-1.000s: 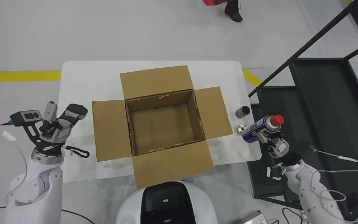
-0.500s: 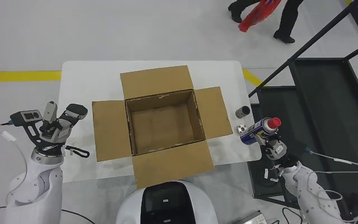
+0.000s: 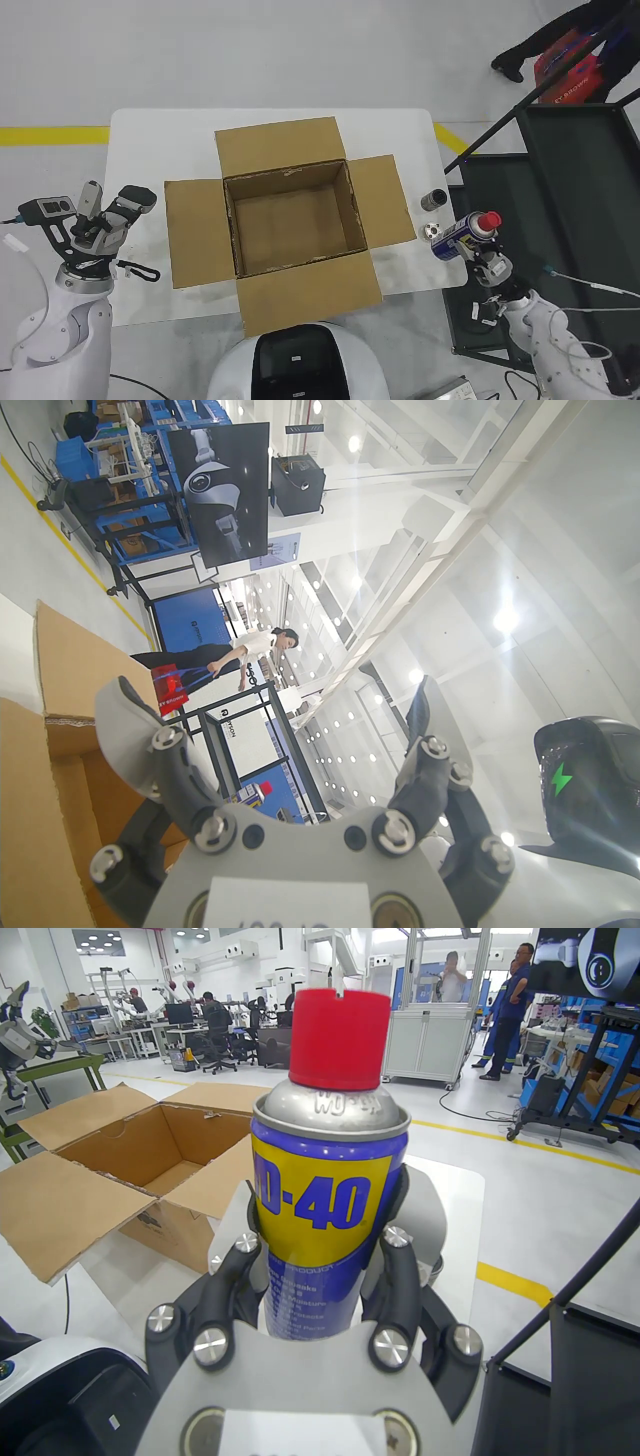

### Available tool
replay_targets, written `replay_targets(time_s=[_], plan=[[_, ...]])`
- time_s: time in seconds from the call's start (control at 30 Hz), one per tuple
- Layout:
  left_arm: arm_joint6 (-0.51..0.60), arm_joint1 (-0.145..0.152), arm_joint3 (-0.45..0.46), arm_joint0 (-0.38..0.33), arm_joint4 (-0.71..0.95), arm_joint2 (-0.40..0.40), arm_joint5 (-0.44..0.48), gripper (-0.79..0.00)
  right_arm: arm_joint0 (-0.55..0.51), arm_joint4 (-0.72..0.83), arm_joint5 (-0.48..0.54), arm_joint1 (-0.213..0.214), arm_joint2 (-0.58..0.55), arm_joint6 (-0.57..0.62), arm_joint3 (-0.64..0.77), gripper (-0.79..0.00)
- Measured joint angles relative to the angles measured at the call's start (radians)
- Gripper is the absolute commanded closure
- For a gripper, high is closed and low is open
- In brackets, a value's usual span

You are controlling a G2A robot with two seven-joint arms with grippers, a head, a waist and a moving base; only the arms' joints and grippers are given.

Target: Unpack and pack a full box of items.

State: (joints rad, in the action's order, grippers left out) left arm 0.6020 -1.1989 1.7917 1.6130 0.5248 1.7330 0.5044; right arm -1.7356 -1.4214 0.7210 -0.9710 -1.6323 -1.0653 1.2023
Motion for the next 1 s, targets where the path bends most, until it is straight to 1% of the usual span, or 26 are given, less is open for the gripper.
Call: replay_targets(time_s=[0.23,0.47,0.53,0.67,0.83,1.0], plan=[[0.000,0.000,0.000,0.000,0.000,0.000,0.000,-0.785,0.048,-0.069,-0.070,-0.009,0.079,-0.105,-0.148,0.000],[0.000,0.000,0.000,0.000,0.000,0.000,0.000,-0.785,0.162,-0.077,-0.148,-0.026,0.195,-0.182,-0.323,0.000],[0.000,0.000,0.000,0.000,0.000,0.000,0.000,-0.785,0.186,-0.080,-0.173,-0.029,0.222,-0.208,-0.353,0.000],[0.000,0.000,0.000,0.000,0.000,0.000,0.000,-0.785,0.225,-0.134,-0.252,-0.027,0.277,-0.286,-0.422,0.000],[0.000,0.000,0.000,0.000,0.000,0.000,0.000,-0.785,0.233,-0.087,-0.270,-0.022,0.334,-0.304,-0.437,0.000],[0.000,0.000,0.000,0.000,0.000,0.000,0.000,-0.785,0.230,-0.075,-0.274,-0.019,0.339,-0.308,-0.432,0.000]])
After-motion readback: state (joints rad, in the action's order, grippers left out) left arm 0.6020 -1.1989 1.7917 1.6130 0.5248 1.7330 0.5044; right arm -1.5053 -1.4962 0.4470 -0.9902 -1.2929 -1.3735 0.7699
